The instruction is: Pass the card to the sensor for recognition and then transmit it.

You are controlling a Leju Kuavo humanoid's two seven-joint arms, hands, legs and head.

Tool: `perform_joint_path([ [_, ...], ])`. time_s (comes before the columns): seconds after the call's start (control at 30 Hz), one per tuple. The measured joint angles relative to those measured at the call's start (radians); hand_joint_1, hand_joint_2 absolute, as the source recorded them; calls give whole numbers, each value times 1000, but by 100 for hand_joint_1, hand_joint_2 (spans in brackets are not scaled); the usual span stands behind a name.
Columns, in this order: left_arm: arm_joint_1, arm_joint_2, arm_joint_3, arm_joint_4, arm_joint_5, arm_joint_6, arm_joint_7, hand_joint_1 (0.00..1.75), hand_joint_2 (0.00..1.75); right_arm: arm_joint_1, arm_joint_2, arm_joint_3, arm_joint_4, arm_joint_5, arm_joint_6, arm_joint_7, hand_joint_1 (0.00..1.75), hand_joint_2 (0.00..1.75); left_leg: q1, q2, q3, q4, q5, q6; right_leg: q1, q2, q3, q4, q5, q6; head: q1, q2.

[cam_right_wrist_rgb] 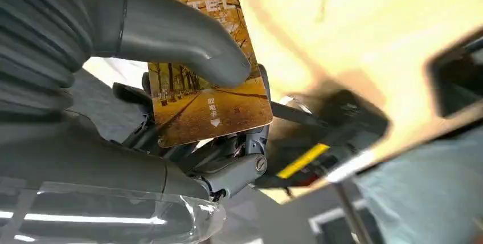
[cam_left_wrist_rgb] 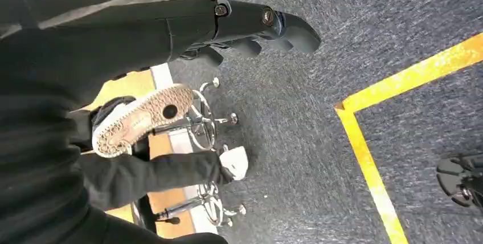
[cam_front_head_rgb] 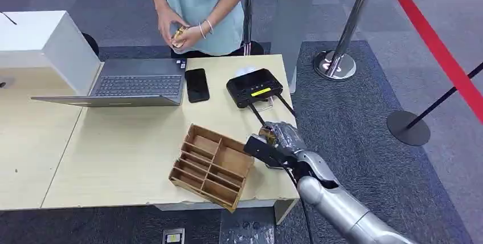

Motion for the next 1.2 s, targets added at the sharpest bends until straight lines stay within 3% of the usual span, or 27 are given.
perform_joint_path([
  [0.27, -1, 0, -1, 0, 0, 0, 1, 0, 175, 2, 0, -1, 61, 0, -3, 0, 175, 175, 0, 0, 0, 0, 0, 0, 0, 0, -1, 0, 0, 0, 0, 0],
  [0.47, -1, 0, -2, 0, 0, 0, 4, 0, 175, 2, -1, -27, 98, -15, -66, 16, 175, 175, 0, 0, 0, 0, 0, 0, 0, 0, -1, 0, 0, 0, 0, 0],
  [0.87, -1, 0, -3, 0, -2, 0, 3, 0, 175, 2, 7, -88, 170, -99, -72, -31, 175, 175, 0, 0, 0, 0, 0, 0, 0, 0, 0, 0, 0, 0, 0, 0],
  [1.2, -1, 0, -4, 0, 4, 0, 3, 0, 175, 0, 41, -91, 262, -141, -77, -86, 175, 175, 0, 0, 1, 0, 0, 0, 0, 0, 0, 0, 0, 0, 0, 0],
])
